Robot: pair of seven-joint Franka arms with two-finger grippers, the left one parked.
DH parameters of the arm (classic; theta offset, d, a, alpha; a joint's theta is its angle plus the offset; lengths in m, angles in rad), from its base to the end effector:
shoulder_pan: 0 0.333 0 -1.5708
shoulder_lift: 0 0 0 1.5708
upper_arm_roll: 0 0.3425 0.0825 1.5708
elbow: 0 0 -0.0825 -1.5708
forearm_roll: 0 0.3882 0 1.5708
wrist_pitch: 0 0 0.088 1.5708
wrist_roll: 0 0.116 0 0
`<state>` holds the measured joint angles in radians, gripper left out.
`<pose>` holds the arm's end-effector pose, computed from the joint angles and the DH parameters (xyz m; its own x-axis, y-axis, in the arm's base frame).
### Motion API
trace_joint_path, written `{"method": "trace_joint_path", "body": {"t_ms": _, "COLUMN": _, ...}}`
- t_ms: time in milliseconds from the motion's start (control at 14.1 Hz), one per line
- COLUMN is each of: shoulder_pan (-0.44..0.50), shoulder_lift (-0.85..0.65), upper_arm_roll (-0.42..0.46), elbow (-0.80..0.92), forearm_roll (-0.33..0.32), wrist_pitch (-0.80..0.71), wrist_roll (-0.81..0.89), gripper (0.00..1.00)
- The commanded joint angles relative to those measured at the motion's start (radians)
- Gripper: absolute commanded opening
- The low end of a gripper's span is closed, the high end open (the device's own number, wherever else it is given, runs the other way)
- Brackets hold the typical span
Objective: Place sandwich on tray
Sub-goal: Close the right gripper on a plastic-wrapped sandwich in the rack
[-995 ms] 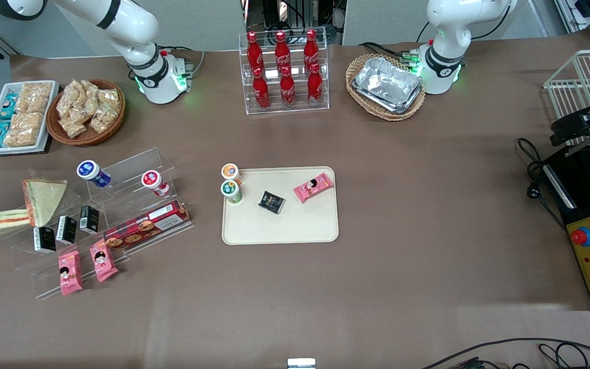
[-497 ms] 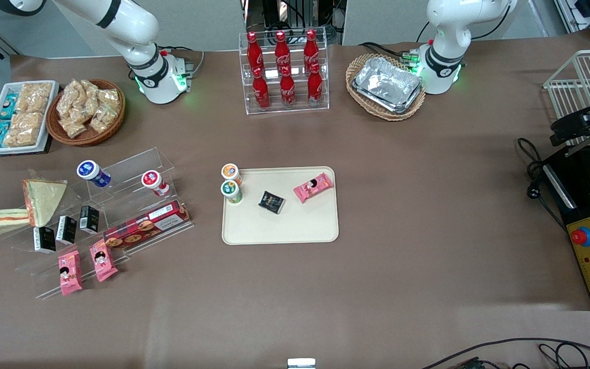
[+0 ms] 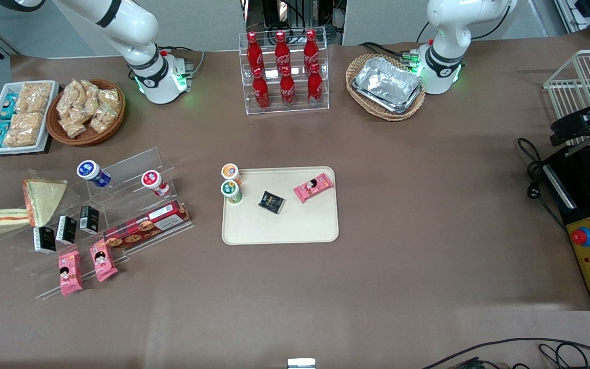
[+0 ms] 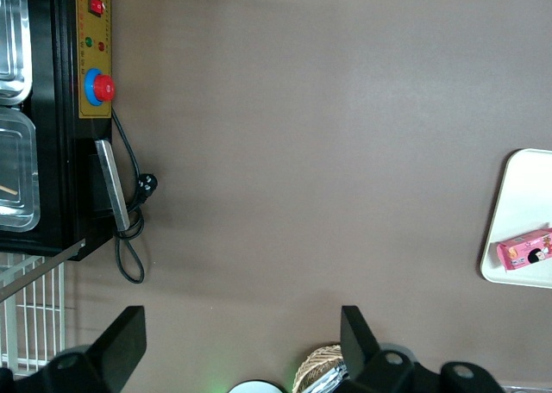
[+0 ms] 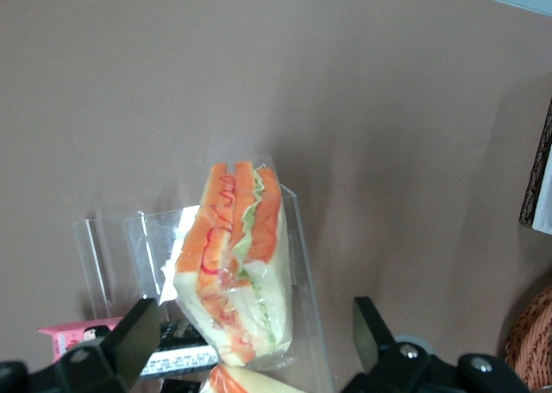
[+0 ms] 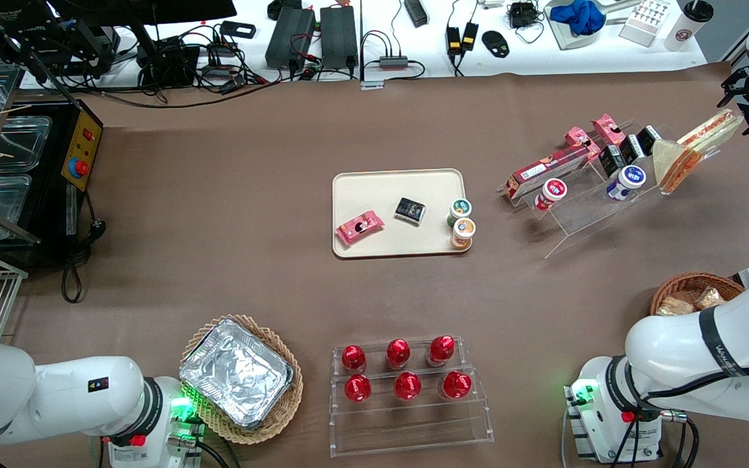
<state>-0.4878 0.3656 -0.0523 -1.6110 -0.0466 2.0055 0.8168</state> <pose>0.5838 -0.3488 0.4329 0.2346 -0.9700 0.0644 -0.9721 -0.2337 0.0213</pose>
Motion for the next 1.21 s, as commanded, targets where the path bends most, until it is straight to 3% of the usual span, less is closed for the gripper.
{"method": "trace_joint_path", "body": {"t_ms": 0, "shoulder_pan": 0.005, "shoulder_lift": 0.029, "upper_arm_roll": 0.002, "elbow": 0.011, "forearm_roll": 0.002, "wrist_pitch": 0.025, "wrist_roll": 0.041, "gripper": 1.00}}
{"method": "trace_joint_path", "body": {"t_ms": 640, "shoulder_pan": 0.002, "shoulder_lift": 0.091, "upper_arm_roll": 0.000, "elbow": 0.002, "forearm_roll": 0.002, "wrist_pitch": 0.122, "wrist_roll": 0.042, "gripper": 0.99}}
{"method": "trace_joint_path", "body": {"t_ms": 711, "shoulder_pan": -0.003, "shoulder_lift": 0.095, "upper_arm_roll": 0.000, "elbow": -0.001, "forearm_roll": 0.001, "wrist_pitch": 0.125, "wrist_roll": 0.036, "gripper": 0.87}}
{"method": "trace_joint_path", "body": {"t_ms": 782, "shoulder_pan": -0.009, "shoulder_lift": 0.096, "upper_arm_roll": 0.002, "elbow": -0.004, "forearm_roll": 0.001, "wrist_pitch": 0.125, "wrist_roll": 0.030, "gripper": 0.63}}
{"method": "trace_joint_path", "body": {"t_ms": 853, "shoulder_pan": -0.009, "shoulder_lift": 0.096, "upper_arm_roll": 0.002, "elbow": -0.012, "forearm_roll": 0.004, "wrist_pitch": 0.125, "wrist_roll": 0.039, "gripper": 0.45}}
{"method": "trace_joint_path", "body": {"t_ms": 995, "shoulder_pan": -0.009, "shoulder_lift": 0.095, "upper_arm_roll": 0.002, "elbow": -0.018, "forearm_roll": 0.004, "wrist_pitch": 0.125, "wrist_roll": 0.039, "gripper": 0.29}}
{"method": "trace_joint_path", "body": {"t_ms": 1066, "shoulder_pan": -0.011, "shoulder_lift": 0.093, "upper_arm_roll": 0.002, "elbow": -0.020, "forearm_roll": 0.004, "wrist_pitch": 0.125, "wrist_roll": 0.039, "gripper": 0.12}}
{"method": "trace_joint_path", "body": {"t_ms": 1137, "shoulder_pan": -0.011, "shoulder_lift": 0.092, "upper_arm_roll": 0.002, "elbow": -0.020, "forearm_roll": 0.004, "wrist_pitch": 0.122, "wrist_roll": 0.029, "gripper": 0.05}}
